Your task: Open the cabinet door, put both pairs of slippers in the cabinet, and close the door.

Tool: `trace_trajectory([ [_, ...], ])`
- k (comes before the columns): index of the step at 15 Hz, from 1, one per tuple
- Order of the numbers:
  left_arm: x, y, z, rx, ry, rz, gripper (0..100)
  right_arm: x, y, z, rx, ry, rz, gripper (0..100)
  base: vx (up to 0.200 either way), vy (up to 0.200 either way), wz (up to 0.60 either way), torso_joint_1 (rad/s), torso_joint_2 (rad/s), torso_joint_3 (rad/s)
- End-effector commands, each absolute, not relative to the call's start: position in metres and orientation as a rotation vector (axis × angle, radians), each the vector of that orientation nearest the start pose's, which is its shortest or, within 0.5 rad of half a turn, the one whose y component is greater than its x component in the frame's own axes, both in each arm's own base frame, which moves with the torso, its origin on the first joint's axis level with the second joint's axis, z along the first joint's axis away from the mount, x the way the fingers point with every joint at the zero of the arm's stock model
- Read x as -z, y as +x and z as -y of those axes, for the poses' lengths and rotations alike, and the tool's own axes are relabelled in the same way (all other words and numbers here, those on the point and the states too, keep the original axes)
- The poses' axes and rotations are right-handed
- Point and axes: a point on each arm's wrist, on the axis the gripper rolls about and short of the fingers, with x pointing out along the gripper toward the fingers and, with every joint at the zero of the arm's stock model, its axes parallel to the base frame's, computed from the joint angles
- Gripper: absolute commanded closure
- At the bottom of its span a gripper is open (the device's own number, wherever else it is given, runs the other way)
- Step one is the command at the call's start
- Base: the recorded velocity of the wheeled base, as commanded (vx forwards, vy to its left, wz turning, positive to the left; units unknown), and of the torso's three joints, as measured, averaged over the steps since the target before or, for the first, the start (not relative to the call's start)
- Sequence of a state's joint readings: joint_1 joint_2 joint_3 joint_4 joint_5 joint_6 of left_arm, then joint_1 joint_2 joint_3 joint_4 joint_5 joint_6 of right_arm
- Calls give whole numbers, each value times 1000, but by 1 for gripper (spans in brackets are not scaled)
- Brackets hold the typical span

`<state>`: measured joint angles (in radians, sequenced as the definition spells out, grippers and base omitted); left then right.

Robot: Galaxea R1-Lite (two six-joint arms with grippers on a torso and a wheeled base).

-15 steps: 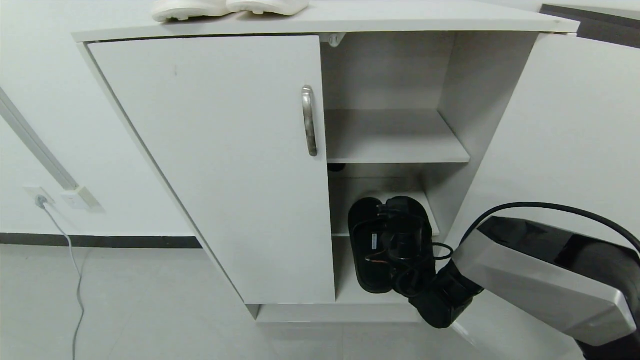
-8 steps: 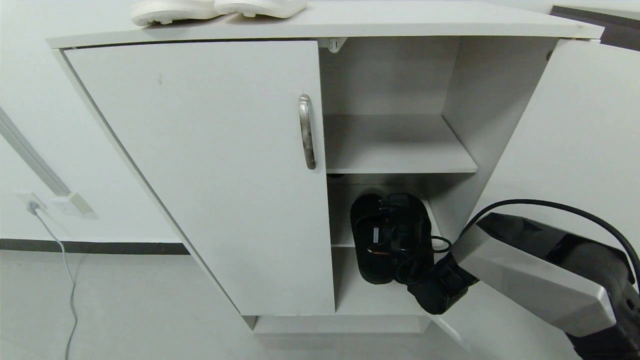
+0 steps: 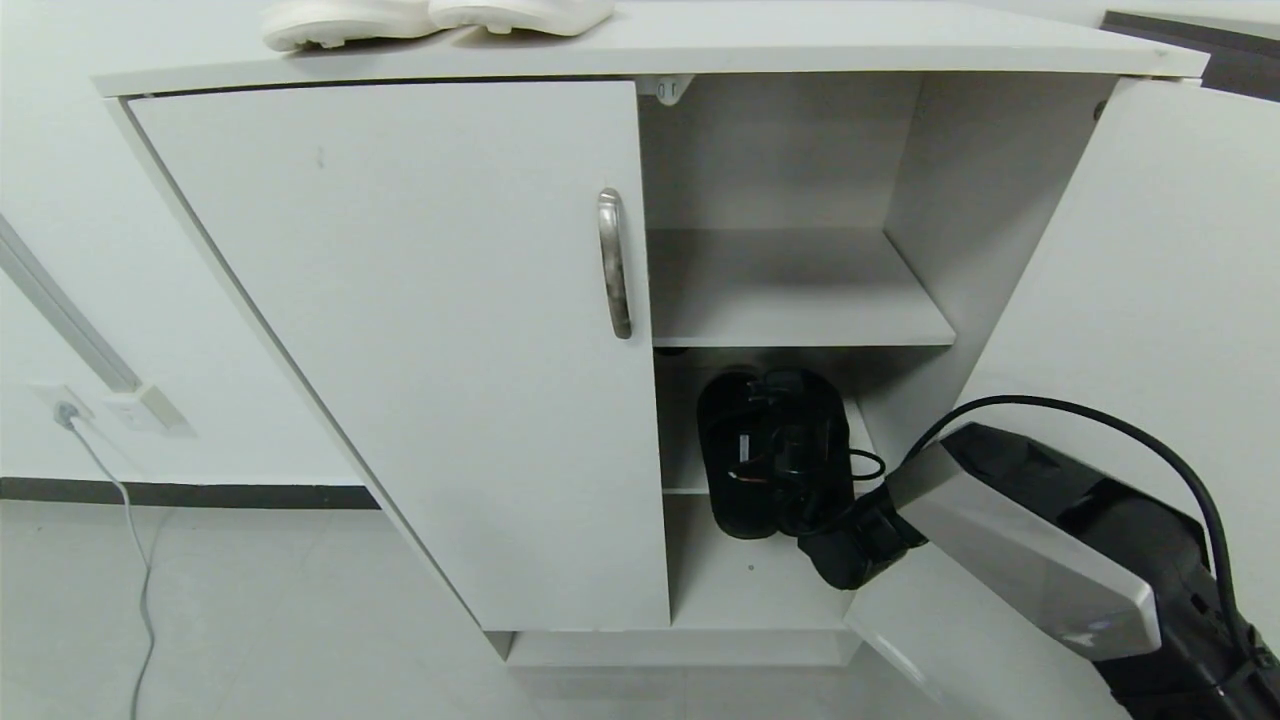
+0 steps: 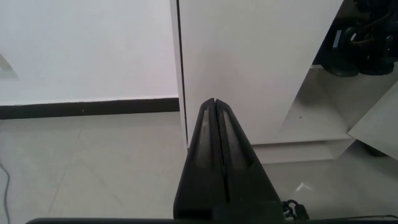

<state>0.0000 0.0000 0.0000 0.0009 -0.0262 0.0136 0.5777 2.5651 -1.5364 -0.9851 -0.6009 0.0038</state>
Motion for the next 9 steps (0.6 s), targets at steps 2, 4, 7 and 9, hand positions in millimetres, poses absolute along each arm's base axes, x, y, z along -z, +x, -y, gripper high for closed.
trace_trajectory([
  [2,-76,-23,1,26,14,-1,100,-53,440,-265,31,-21,-26,100,0,0,0,0,0,0],
  [4,-75,-23,1,26,14,-3,100,-56,447,-266,35,-18,-21,100,0,0,0,0,0,0],
  [7,-75,-23,1,26,14,-3,100,-53,457,-267,44,-20,-25,100,0,0,0,0,0,0],
  [9,-75,-23,1,26,14,-3,100,-52,459,-268,37,-20,-25,100,0,0,0,0,0,0],
])
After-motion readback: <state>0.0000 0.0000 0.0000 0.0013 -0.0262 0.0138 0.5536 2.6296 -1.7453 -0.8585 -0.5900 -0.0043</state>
